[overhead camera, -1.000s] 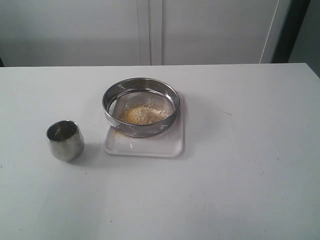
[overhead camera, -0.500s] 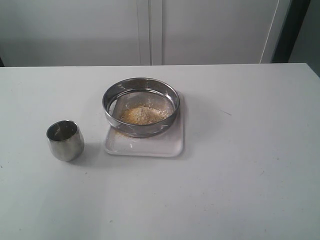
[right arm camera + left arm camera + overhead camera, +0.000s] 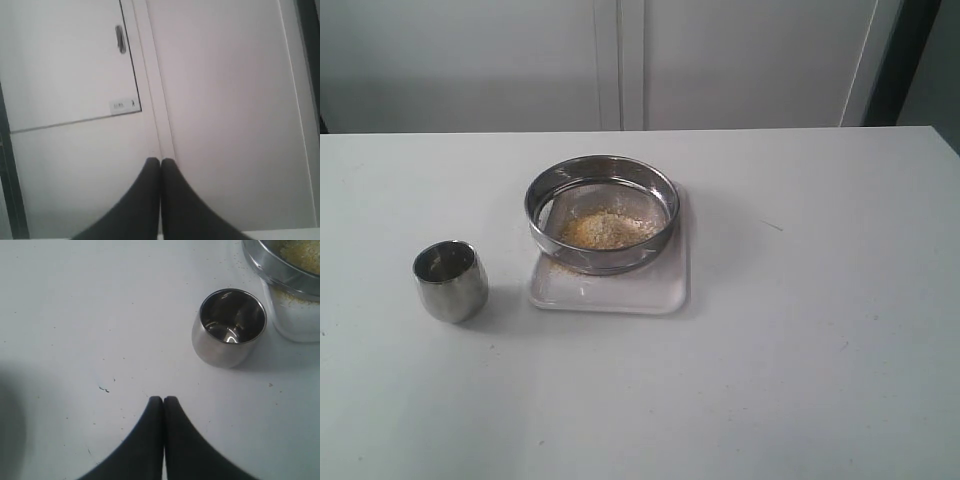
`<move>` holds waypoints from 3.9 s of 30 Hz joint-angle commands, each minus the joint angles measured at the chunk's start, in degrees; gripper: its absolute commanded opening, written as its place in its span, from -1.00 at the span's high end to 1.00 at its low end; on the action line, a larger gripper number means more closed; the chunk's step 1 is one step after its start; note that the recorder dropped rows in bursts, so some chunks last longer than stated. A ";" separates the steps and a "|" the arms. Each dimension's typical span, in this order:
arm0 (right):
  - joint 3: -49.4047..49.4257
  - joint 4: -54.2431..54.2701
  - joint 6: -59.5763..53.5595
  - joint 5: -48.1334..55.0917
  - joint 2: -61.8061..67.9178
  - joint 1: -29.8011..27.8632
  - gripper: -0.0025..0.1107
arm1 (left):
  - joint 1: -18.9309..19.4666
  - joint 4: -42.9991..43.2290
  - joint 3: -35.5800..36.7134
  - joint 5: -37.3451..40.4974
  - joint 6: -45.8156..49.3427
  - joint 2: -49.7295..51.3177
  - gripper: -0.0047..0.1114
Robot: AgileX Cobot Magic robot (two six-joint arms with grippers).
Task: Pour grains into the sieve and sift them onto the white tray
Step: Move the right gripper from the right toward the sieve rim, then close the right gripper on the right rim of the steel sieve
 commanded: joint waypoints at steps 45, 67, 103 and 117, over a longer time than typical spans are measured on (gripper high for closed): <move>-52.01 34.42 -57.38 56.36 71.14 6.21 0.81 | -0.45 -0.15 0.44 0.13 0.04 -0.47 0.92; -79.04 21.78 -34.48 61.28 95.62 10.60 0.10 | -0.45 -0.15 0.44 0.13 0.04 -0.47 0.92; -94.47 15.38 -29.40 50.87 115.52 11.09 0.12 | -0.45 -0.15 0.44 0.13 0.04 -0.47 0.92; -94.47 15.13 -29.40 48.34 117.53 11.09 0.19 | -0.45 -0.15 0.44 0.13 0.04 -0.47 0.92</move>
